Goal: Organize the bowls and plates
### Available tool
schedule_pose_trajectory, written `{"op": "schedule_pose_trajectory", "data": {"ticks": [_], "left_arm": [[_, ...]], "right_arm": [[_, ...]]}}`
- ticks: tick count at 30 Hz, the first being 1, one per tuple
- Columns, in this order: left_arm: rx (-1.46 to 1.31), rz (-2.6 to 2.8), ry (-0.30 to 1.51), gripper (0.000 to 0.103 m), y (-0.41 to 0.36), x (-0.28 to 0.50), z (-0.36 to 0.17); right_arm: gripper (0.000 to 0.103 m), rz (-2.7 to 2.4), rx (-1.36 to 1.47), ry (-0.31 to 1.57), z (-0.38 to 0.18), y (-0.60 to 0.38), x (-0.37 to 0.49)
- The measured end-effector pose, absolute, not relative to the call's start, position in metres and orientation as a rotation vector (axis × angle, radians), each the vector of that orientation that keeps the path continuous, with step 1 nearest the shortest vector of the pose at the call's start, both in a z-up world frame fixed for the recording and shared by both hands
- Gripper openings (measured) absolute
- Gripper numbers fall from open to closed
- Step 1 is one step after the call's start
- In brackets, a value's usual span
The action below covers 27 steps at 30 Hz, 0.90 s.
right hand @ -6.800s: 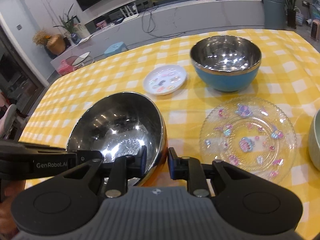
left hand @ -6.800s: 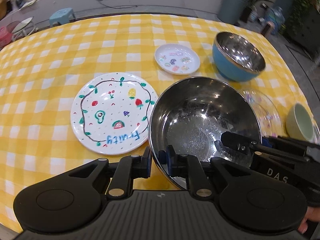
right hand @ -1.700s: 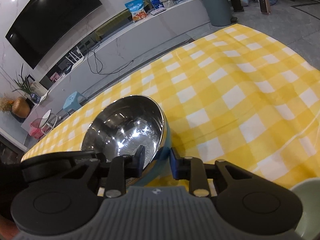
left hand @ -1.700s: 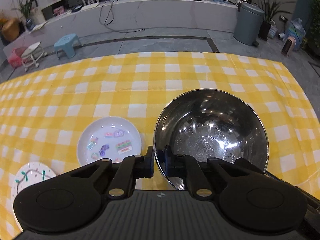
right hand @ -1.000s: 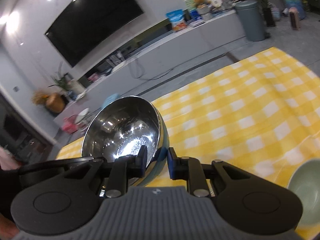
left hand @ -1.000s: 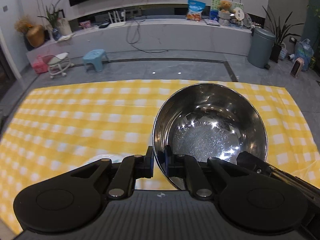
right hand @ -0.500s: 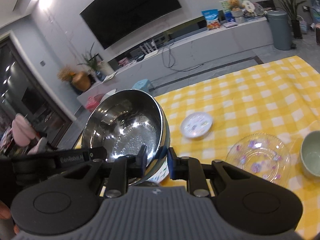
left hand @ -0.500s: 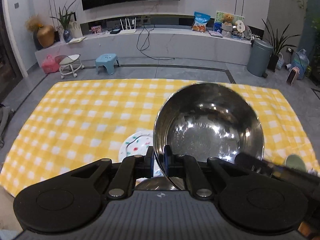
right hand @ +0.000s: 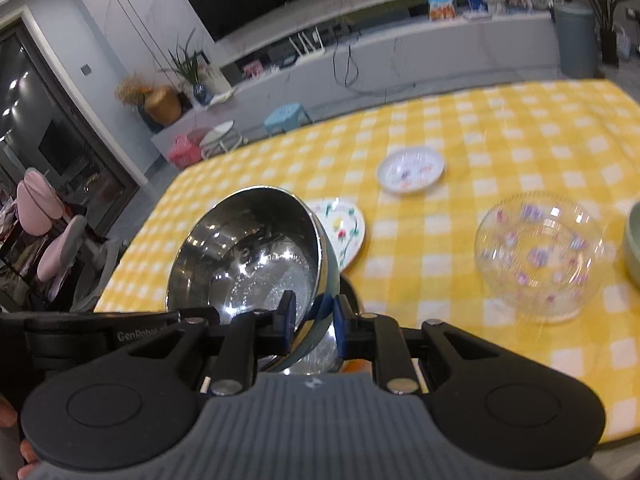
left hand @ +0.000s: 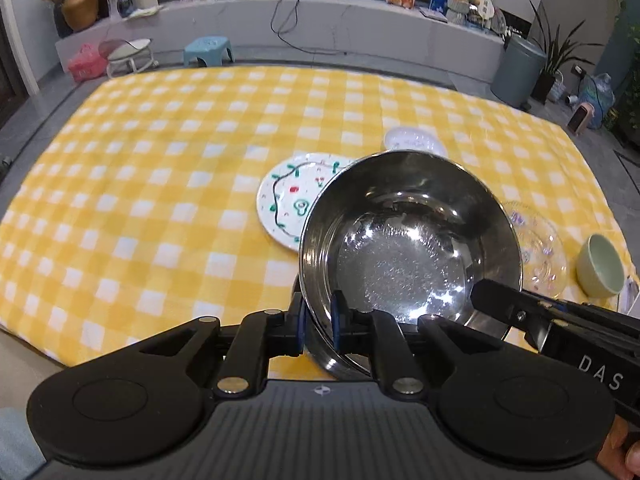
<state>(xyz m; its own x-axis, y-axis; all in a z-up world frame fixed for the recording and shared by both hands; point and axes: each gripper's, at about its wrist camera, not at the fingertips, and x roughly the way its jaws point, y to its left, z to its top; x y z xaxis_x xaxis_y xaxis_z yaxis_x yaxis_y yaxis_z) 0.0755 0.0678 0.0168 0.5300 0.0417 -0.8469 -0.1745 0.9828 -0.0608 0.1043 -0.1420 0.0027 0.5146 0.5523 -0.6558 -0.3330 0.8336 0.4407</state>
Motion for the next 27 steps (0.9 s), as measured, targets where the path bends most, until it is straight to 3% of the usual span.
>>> {"op": "schedule_pose_trajectory", "data": {"ticks": [9,20,22,25,27], "left_arm": [[-0.142,0.116,1.054,0.014,0.079,0.064,-0.007],[-0.112,0.102,1.055,0.017,0.076,0.065,-0.015],[-0.105,0.103,1.037,0.017,0.074,0.064,-0.013],[-0.085,0.097,1.01,0.018,0.073,0.061,-0.008],[-0.085,0.087,1.001,0.018,0.074,0.059,-0.005]], "right_arm": [[0.019,0.549,0.167,0.94,-0.015,-0.12,0.103],[0.033,0.546,0.075,0.884,-0.018,-0.115,0.097],[0.059,0.559,0.103,0.85,-0.017,-0.12,0.094],[0.079,0.588,0.172,0.789,-0.016,-0.132,0.088],[0.085,0.584,0.211,0.784,-0.019,-0.142,0.086]]}}
